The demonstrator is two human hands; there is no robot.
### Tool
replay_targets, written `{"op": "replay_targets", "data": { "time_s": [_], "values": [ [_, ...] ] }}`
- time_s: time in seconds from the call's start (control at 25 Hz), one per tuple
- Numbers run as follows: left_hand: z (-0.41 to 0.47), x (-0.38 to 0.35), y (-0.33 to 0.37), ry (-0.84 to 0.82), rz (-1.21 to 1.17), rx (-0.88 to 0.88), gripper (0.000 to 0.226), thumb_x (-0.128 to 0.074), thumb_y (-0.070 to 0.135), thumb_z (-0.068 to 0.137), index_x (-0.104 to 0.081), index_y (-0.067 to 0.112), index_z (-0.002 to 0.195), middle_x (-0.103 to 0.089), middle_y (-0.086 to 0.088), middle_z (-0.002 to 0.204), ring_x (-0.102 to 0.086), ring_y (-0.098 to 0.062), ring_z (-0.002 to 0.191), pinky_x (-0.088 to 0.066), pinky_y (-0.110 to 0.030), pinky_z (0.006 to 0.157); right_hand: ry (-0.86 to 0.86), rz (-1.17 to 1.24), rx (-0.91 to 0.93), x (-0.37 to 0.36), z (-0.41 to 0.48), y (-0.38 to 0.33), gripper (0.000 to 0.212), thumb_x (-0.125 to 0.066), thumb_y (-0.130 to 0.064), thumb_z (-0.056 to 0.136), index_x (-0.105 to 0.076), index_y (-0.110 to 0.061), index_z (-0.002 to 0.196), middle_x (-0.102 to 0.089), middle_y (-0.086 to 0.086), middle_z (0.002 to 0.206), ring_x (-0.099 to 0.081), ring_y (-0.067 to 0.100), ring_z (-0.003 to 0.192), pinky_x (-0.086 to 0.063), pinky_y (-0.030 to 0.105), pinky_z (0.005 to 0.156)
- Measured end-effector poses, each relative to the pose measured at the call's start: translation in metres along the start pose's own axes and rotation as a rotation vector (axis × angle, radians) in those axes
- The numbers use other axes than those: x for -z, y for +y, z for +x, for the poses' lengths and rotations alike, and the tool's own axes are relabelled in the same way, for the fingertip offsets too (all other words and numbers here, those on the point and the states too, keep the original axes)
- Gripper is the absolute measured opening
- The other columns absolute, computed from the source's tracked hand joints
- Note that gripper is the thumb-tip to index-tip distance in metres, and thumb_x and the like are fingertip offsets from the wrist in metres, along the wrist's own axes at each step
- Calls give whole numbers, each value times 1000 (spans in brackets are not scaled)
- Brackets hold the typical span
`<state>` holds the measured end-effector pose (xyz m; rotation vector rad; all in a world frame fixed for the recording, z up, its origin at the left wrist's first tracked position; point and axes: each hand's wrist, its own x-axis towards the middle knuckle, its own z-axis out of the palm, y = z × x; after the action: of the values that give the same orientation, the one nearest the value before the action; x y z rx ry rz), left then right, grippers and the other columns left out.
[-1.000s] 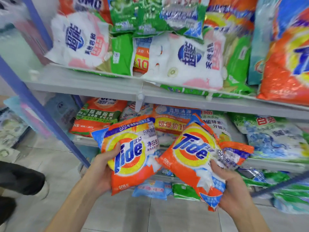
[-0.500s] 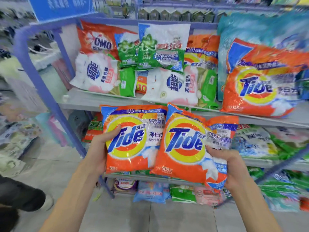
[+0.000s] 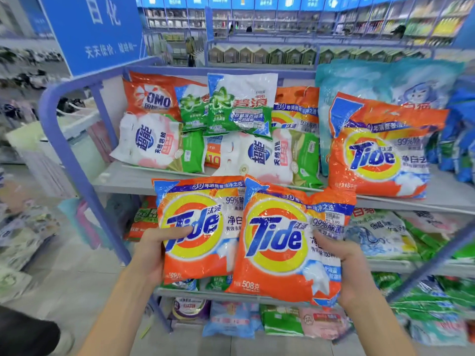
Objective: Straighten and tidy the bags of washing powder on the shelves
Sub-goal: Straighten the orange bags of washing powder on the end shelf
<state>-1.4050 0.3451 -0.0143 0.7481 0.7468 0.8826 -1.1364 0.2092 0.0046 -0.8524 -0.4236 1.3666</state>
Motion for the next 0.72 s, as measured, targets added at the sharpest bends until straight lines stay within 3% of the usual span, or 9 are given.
{"op": "replay_targets", "data": {
  "time_s": [0.08, 0.12, 0.28, 0.36, 0.44, 0.52, 0.6, 0.72],
  "values": [
    [3, -1, -4, 9, 6, 33, 24, -74, 10, 66, -83, 6, 88, -74, -25, 113, -74, -41, 93, -51, -64, 99, 44, 8, 13, -1, -1, 1, 31, -53, -10, 87, -82, -4, 77, -77, 19, 84, -76, 33, 67, -59, 40, 48],
    [4, -4, -6, 16, 6, 44, 22, -73, 10, 69, -83, 6, 89, -73, -24, 114, -73, -41, 94, -51, -63, 99, 72, 11, 5, -2, -1, 1, 35, -50, -10, 91, -82, -4, 78, -77, 19, 84, -76, 32, 66, -59, 39, 46],
    [5, -15, -14, -47, 5, 80, 21, -70, 5, 73, -83, 8, 90, -75, -22, 111, -75, -39, 89, -60, -53, 83, 136, -14, -21, 2, -1, 4, 31, -55, -15, 91, -79, 3, 97, -76, 24, 98, -76, 37, 75, -60, 43, 52],
    [6, -19, -19, -72, 16, 81, 21, -78, 15, 72, -83, 8, 91, -75, -23, 111, -76, -39, 88, -62, -52, 78, 154, -13, -38, 9, -2, 6, 30, -58, -16, 88, -79, 3, 97, -75, 26, 102, -76, 39, 79, -61, 46, 56],
    [8, -22, -25, -89, 37, 90, 49, -95, 36, 55, -83, 8, 94, -74, -23, 113, -75, -39, 91, -60, -55, 83, 155, -1, -41, 16, -4, 7, 29, -57, -15, 88, -79, 2, 96, -76, 26, 99, -76, 39, 76, -61, 47, 55],
    [11, -28, -36, -111, 43, 111, 78, -103, 44, 31, -82, 9, 97, -74, -22, 114, -75, -40, 93, -61, -56, 83, 141, 41, -50, 19, -6, 10, 31, -57, -14, 87, -74, 2, 107, -75, 26, 100, -76, 39, 77, -61, 49, 57],
    [16, -38, -48, -135, 48, 158, 94, -103, 50, 23, -79, 9, 104, -75, -21, 112, -75, -40, 92, -63, -53, 74, 123, 68, -68, 22, -4, 11, 32, -60, -15, 83, -76, 1, 105, -75, 25, 102, -76, 39, 80, -62, 49, 61],
    [22, -61, -72, -186, 48, 232, 108, -99, 59, 20, -77, 9, 113, -72, -22, 120, -74, -40, 101, -63, -51, 77, 119, 27, -148, 27, 5, 14, 27, -61, -14, 85, -81, -3, 99, -75, 24, 107, -75, 39, 89, -62, 52, 75]
  ]
}}
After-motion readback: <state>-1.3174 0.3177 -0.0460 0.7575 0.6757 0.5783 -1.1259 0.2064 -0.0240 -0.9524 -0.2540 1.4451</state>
